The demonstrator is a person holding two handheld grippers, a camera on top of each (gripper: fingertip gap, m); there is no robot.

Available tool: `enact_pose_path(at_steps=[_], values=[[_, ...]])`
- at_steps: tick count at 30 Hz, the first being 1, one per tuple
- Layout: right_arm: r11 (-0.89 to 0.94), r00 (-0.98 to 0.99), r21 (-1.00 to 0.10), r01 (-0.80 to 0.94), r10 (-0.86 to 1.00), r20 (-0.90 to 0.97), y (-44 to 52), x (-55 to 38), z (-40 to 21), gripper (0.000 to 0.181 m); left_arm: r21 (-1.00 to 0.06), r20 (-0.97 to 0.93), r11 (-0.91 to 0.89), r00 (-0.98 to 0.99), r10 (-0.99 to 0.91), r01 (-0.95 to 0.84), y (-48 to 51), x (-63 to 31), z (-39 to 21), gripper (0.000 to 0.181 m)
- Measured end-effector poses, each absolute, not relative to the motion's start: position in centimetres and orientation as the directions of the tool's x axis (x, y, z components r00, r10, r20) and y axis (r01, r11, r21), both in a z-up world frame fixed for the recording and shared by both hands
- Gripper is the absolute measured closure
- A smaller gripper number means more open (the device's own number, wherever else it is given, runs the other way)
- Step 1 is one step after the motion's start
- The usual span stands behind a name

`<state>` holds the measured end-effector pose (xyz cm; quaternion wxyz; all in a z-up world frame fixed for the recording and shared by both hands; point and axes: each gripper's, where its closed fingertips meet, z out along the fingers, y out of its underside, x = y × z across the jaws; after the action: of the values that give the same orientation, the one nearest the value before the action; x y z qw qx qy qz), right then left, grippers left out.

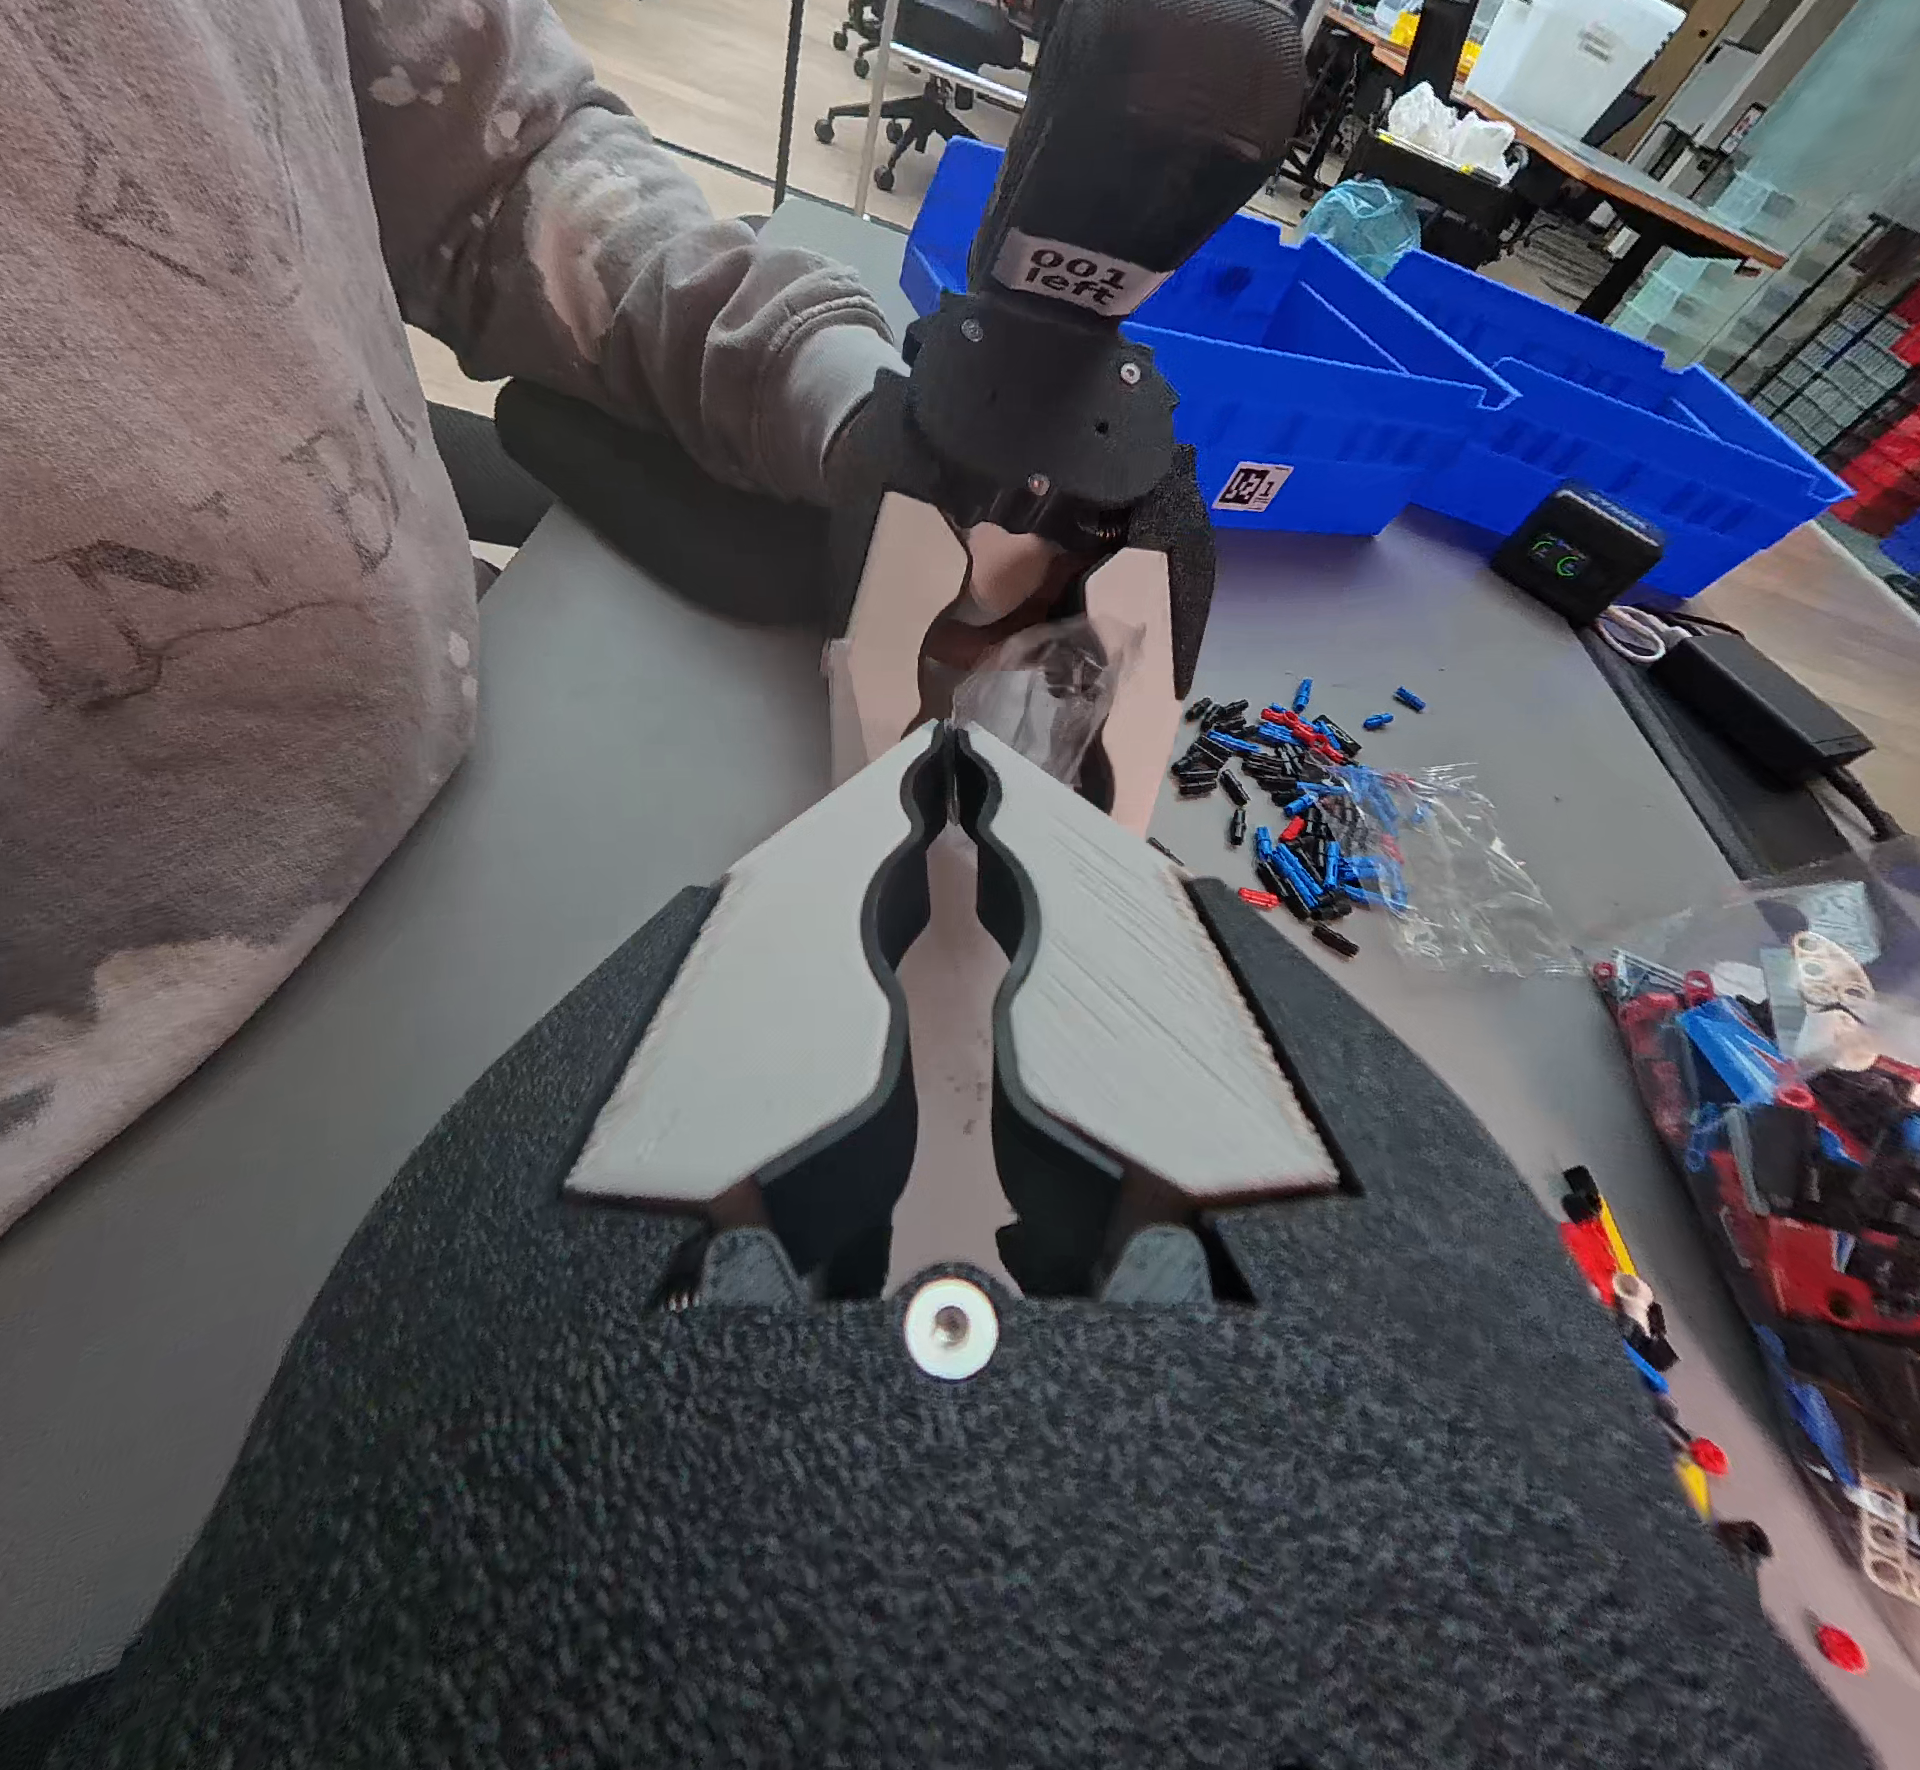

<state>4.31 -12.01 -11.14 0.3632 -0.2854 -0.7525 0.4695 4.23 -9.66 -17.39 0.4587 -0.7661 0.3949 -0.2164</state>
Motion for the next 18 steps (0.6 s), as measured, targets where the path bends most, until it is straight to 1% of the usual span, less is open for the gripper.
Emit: enact_pose_path(at_steps=[1,2,3,5,7,8,9,11,13,14,15,18], values=[[0.382,-0.573,-0.92,0.089,0.775,0.266,-12.1,4.2,-11.1,0.181,-0.867,-0.047,-0.263,0.595,-0.802,-0.423,-9.6,4.3,-17.6,0.128],[0.359,-0.57,-0.929,0.091,0.783,0.248,-12.0,4.2,-10.8,0.178,-0.867,-0.054,-0.259,0.597,-0.8,-0.425,-9.6,4.3,-17.6,0.132],[0.319,-0.573,-0.944,0.087,0.791,0.215,-12.0,4.2,-10.3,0.171,-0.873,-0.05,-0.258,0.603,-0.796,-0.413,-9.5,4.2,-17.4,0.135],[0.184,-0.593,-0.981,0.068,0.798,0.108,-11.7,4.8,-8.1,0.155,-0.892,-0.019,-0.267,0.62,-0.785,-0.365,-9.2,3.8,-16.7,0.136],[0.083,-0.569,-0.995,0.055,0.821,0.037,-9.8,5.2,-6.0,0.151,-0.912,0.013,-0.27,0.636,-0.772,-0.308,-9.0,3.3,-15.9,0.137],[0.08,-0.517,-0.994,0.069,0.856,0.033,-8.0,5.0,-5.6,0.153,-0.921,0.028,-0.27,0.642,-0.766,-0.282,-8.8,3.1,-15.5,0.137],[0.114,-0.441,-0.987,0.116,0.896,0.051,-5.6,4.7,-6.2,0.155,-0.927,0.042,-0.271,0.647,-0.761,-0.259,-8.8,2.9,-15.1,0.137],[0.237,-0.274,-0.923,0.303,0.949,0.154,0.4,4.2,-9.5,0.155,-0.936,0.06,-0.272,0.656,-0.752,-0.226,-8.6,2.5,-14.7,0.136],[0.277,-0.147,-0.787,0.551,0.961,0.235,6.7,5.0,-14.3,0.154,-0.939,0.067,-0.272,0.666,-0.743,-0.209,-8.4,2.3,-14.5,0.136],[0.251,-0.099,-0.725,0.641,0.964,0.246,9.2,5.6,-16.4,0.153,-0.941,0.068,-0.271,0.669,-0.74,-0.205,-8.4,2.2,-14.4,0.135],[0.202,-0.06,-0.693,0.693,0.973,0.223,10.8,6.1,-18.0,0.151,-0.942,0.066,-0.269,0.672,-0.738,-0.202,-8.3,2.1,-14.3,0.135],[0.042,0.023,-0.704,0.709,0.996,0.083,12.2,5.7,-20.2,0.147,-0.945,0.06,-0.264,0.687,-0.724,-0.196,-8.1,1.8,-14.2,0.135]])
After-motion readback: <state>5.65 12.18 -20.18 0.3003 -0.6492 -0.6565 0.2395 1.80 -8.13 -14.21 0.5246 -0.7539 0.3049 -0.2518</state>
